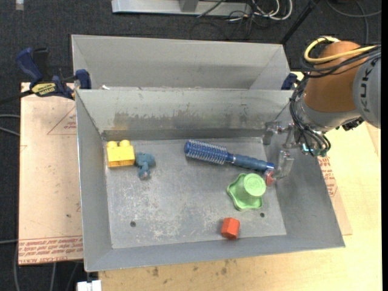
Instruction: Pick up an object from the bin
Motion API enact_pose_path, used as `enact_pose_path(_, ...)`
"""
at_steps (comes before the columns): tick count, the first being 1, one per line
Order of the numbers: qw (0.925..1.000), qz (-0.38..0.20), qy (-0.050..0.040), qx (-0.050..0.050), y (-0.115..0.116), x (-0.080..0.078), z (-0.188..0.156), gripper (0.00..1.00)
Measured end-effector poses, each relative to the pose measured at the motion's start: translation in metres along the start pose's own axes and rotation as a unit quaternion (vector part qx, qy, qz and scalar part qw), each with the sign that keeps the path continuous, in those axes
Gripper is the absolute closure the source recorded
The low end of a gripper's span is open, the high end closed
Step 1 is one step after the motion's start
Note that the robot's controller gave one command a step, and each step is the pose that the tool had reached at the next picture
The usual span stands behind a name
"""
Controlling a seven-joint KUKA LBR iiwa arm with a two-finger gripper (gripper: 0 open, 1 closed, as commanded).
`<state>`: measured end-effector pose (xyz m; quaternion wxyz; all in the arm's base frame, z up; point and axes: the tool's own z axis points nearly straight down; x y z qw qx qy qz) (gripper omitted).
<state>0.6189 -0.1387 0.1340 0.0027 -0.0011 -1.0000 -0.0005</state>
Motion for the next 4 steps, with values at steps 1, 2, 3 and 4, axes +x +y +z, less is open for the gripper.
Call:
enact_pose_path(1,0.9969,0.078,-0.0029,-0.001,0.040,-0.024,0.065,0.00)
enact_pose_path(2,0.9969,0.078,-0.0033,0.000,0.039,-0.025,0.064,1.00)
enact_pose_path(3,0.9959,0.090,-0.0070,-0.001,0.056,0.006,-0.060,1.00)
enact_pose_path(4,0.9966,-0.083,-0.0063,0.001,0.041,-0.007,-0.150,1.00)
